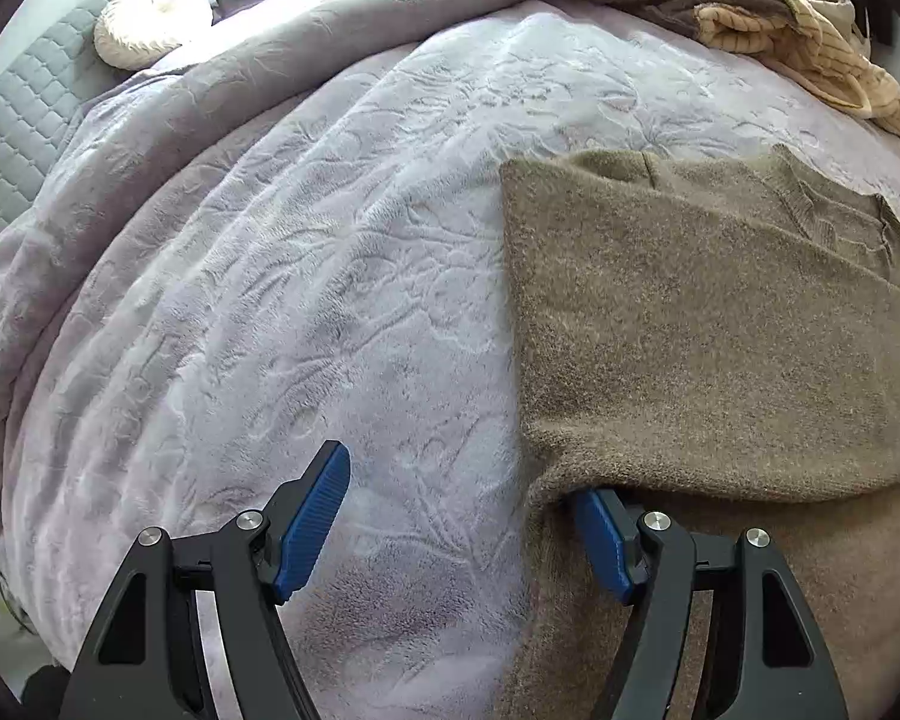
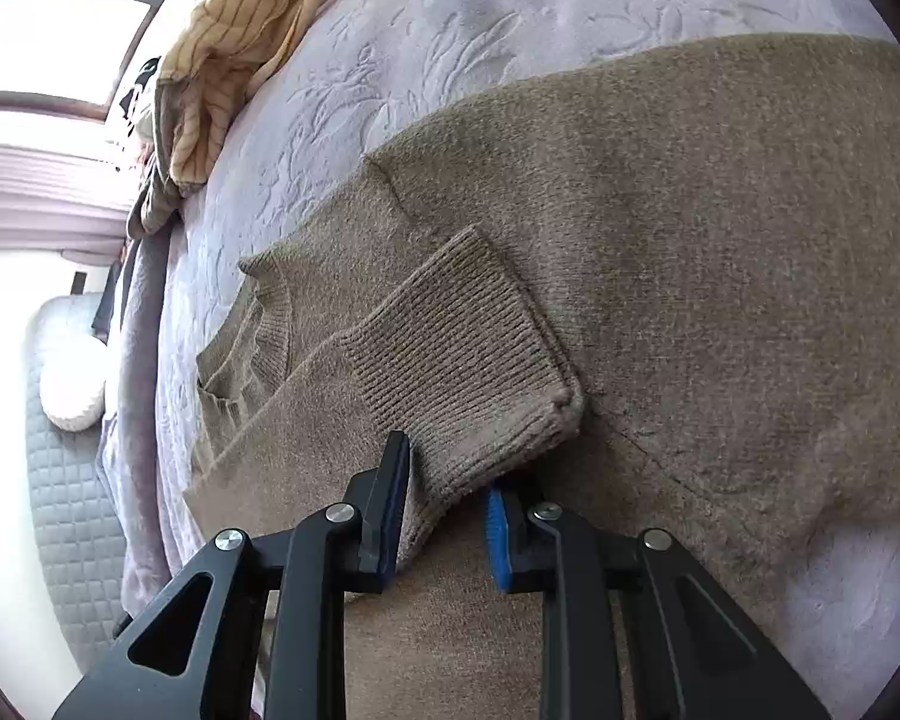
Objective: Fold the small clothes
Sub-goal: 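Grasp the sweater side edge with the right tool and fold it inward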
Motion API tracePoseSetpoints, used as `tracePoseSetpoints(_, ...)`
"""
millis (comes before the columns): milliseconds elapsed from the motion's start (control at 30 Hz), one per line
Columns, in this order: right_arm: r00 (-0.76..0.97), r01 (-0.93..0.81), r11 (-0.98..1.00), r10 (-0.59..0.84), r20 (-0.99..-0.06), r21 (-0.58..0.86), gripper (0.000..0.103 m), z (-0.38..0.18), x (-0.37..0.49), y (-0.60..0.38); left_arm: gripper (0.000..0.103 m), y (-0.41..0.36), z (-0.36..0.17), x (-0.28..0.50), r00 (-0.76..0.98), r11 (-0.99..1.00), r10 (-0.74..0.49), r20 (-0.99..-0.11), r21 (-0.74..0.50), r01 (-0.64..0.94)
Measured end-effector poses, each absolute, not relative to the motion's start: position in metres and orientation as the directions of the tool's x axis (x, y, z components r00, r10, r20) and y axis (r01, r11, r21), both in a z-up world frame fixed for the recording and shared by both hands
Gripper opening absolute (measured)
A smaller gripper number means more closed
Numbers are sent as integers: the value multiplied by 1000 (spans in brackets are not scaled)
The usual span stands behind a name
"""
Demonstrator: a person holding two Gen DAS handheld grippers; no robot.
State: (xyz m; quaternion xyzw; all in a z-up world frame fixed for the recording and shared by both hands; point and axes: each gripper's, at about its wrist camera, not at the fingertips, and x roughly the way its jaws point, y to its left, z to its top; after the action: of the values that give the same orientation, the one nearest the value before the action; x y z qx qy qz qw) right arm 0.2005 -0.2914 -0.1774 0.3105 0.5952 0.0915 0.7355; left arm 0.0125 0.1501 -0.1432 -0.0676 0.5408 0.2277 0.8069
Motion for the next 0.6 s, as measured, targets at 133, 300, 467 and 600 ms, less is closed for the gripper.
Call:
tracePoseSetpoints(133,339,129,826,483,-807,548,8,-154,209,-283,73,152,-143,15,312,887,304,-900,149,-437)
tracePoseSetpoints(300,306,192,870,387,-870,455,9,-174,207,-305,73,149,-146,-1,284,919,271,-920,160,-361)
tracePoseSetpoints(467,305,243,853,384,-872,461,25,-167,187,-329,73,164,-137,-28,223,907,258,-940,156,-391)
tracePoseSetpoints(600,298,263,822,428,-853,504,41,-162,163,-341,73,179,-120,-21,250,886,198,-948,65,-459)
